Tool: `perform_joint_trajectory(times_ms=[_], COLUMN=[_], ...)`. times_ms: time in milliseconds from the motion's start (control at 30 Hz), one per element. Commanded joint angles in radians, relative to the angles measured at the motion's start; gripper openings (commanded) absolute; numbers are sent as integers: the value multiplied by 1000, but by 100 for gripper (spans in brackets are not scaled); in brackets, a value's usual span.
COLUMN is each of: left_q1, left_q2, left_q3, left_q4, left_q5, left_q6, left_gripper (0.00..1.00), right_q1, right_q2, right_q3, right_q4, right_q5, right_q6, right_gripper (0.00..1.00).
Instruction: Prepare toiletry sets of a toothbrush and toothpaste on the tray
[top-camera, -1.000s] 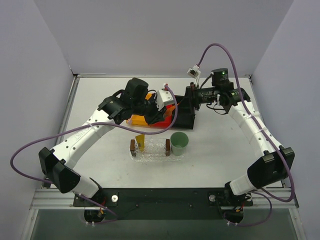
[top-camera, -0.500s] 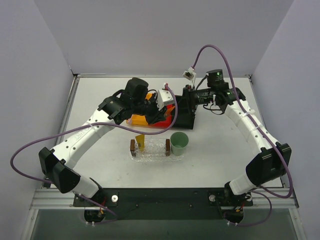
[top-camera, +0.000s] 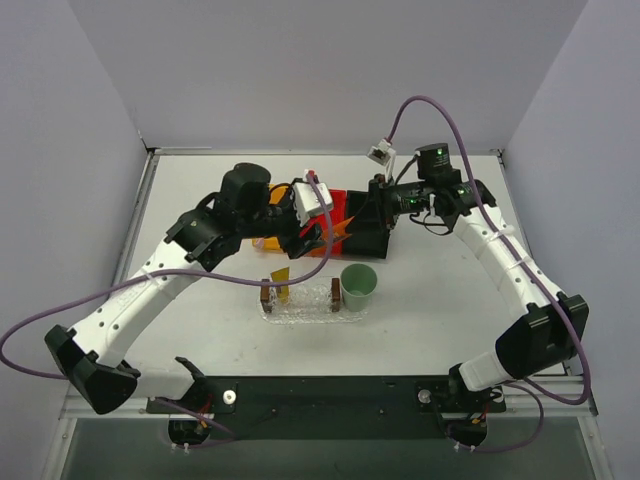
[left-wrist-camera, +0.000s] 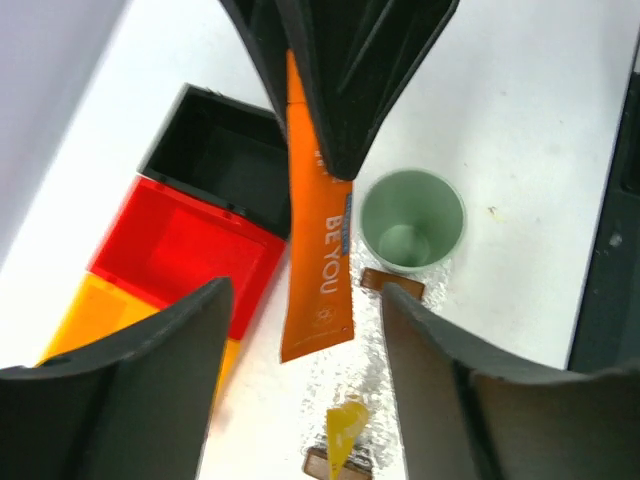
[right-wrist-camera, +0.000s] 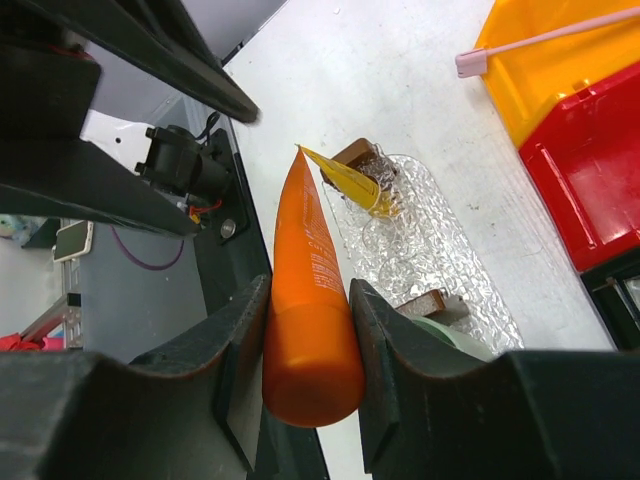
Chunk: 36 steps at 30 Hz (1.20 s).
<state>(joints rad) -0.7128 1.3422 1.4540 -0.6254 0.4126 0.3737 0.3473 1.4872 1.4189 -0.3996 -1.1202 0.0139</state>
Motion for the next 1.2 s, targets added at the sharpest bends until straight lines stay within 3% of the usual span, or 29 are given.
perform_joint_trajectory(times_ms=[0, 133, 333, 467, 667, 967, 1167], left_q1=[9, 79, 248, 273, 273, 273, 273], left_q2=[-115, -166, -181, -143, -81, -32, -23], left_q3=[-13, -50, -93, -115, -185, -231, -205], left_q4=[137, 240, 478, 611, 886, 1185, 1216], left_q5=[-61, -28, 90, 192, 337, 410, 434], left_q6=[-35, -145, -470, -678, -933, -1183, -1219], left_gripper=[76, 83, 84, 84, 84, 85, 86], right_q1=[-27, -73, -162, -166, -166, -160, -133], right_q2=[-94, -148, -212, -235, -209, -209, -225], right_q3=[2, 14, 11, 3, 18, -6, -32], right_q4=[48, 137, 488, 668, 807, 871, 814], right_q5=[10, 22, 34, 71, 65, 66, 66], right_q6=[12, 121, 458, 601, 776, 839, 773], right_gripper=[0, 0, 0, 0, 0, 0, 0])
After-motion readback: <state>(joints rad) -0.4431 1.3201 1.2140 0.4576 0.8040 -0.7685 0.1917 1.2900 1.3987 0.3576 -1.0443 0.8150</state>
